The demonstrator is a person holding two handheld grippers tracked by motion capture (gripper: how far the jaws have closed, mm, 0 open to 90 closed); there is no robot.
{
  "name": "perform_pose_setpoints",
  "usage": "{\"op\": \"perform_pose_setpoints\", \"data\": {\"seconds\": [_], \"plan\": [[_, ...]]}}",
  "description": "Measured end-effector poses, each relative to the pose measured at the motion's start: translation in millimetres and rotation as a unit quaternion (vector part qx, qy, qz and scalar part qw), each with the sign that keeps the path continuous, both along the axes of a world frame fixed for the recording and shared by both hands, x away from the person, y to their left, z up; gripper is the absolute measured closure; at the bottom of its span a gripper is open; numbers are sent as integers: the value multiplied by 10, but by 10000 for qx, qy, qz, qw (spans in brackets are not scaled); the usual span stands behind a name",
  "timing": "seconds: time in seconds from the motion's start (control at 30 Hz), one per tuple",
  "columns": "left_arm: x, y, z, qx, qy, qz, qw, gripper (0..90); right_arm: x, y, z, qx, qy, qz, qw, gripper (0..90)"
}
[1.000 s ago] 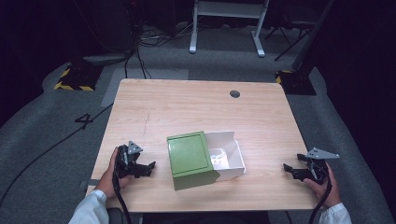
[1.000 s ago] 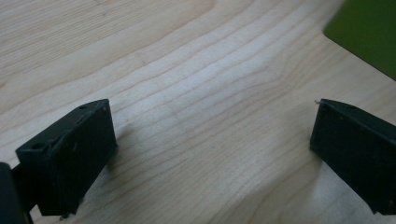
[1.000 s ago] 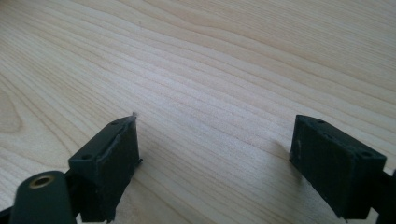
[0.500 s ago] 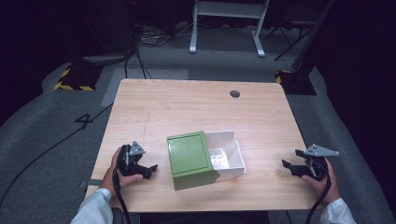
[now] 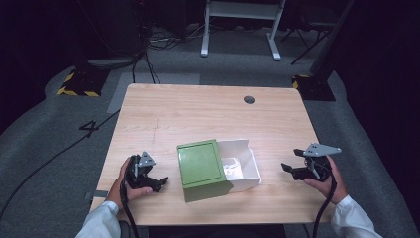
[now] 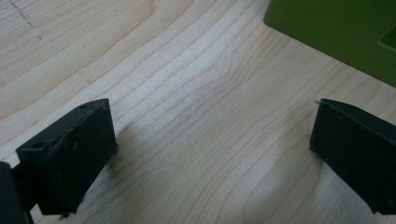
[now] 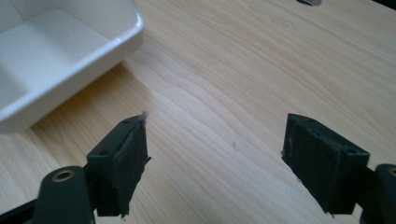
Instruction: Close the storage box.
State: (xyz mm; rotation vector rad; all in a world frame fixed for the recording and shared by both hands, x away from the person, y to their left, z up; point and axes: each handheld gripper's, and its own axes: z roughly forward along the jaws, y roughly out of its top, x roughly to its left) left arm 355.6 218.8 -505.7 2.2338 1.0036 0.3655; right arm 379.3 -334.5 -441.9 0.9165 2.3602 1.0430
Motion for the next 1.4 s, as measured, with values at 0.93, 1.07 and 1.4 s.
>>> {"op": "perform_pose_setpoints", "data": {"seconds": [0.93, 1.07, 1.4], "plan": [[4, -22, 0, 14, -14, -51, 10000, 4, 206, 881, -67, -42, 450, 849, 9954, 267], [3, -22, 0, 12, -9, -49, 10000, 4, 219, 913, -106, -46, 543, 883, 9946, 294], [0, -30, -1, -2, -5, -18, 10000, 4, 246, 1013, -228, 11, 904, 944, 9914, 420]]}}
